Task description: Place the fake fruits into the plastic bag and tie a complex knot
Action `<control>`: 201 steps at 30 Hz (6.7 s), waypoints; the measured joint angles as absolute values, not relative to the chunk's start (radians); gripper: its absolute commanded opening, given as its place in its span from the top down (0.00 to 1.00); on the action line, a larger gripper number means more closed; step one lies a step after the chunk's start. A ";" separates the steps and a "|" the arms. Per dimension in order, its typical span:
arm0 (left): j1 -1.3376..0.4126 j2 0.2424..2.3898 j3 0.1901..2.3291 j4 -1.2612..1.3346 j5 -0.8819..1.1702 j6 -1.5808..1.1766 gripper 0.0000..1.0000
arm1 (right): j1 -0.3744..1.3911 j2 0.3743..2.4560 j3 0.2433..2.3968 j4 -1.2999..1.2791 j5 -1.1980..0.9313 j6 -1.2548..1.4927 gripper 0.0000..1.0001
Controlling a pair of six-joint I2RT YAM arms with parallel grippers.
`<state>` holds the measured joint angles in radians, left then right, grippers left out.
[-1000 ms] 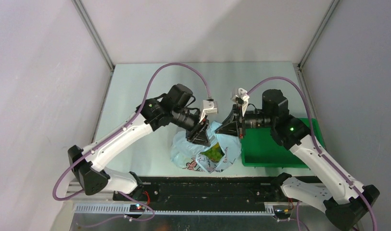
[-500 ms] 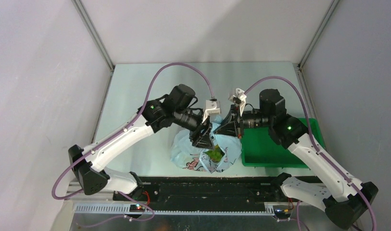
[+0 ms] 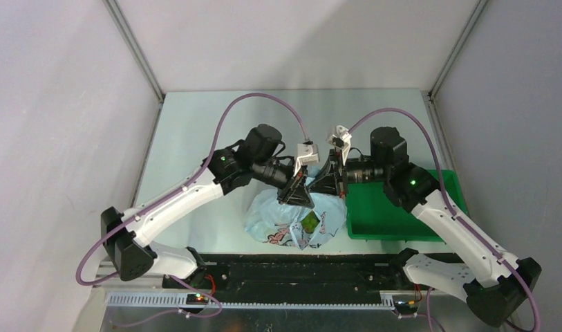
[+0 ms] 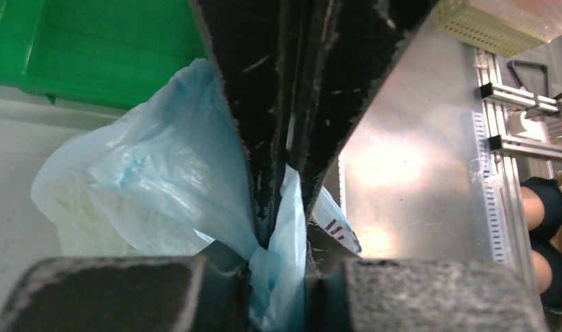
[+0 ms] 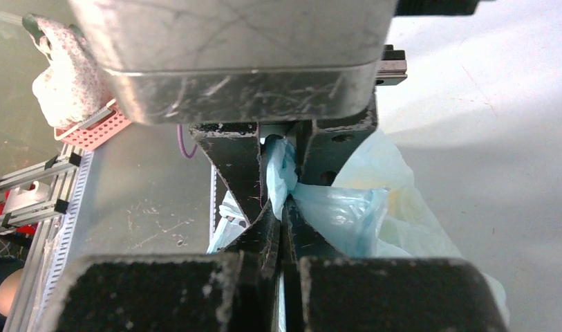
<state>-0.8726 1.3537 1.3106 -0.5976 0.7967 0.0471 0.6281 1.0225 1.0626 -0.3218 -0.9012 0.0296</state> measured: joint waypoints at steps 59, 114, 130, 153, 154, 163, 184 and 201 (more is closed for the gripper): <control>-0.886 1.323 1.340 -0.675 0.794 0.115 0.40 | 0.613 0.899 0.915 -0.374 -0.868 -0.004 1.00; -0.890 1.296 1.271 -0.628 0.745 0.142 0.93 | 0.460 0.819 0.880 -0.076 -0.860 0.356 1.00; -0.865 1.293 1.212 -0.572 0.683 0.048 1.00 | 0.931 0.622 0.763 -0.191 -0.363 0.152 1.00; -0.799 1.199 1.092 -0.591 0.666 -0.086 0.78 | 1.297 0.758 0.606 -0.041 0.187 0.094 1.00; -0.796 1.194 1.092 -0.585 0.669 -0.093 0.78 | 1.298 0.759 0.602 -0.046 0.186 0.094 1.00; -0.785 1.179 1.058 -0.538 0.735 -0.170 0.59 | 1.301 0.760 0.596 -0.051 0.175 0.093 1.00; -0.785 1.205 1.053 -0.487 0.770 -0.263 0.74 | 1.323 0.768 0.596 -0.051 0.171 0.082 1.00; -0.774 1.139 0.995 -0.420 0.748 -0.298 1.00 | 1.342 0.624 0.597 -0.168 0.224 0.042 0.17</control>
<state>-0.7742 1.1385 0.9955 -0.4202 0.7475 -0.2981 1.3422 0.6235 0.5968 -0.1680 0.2245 0.0422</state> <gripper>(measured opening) 0.013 0.761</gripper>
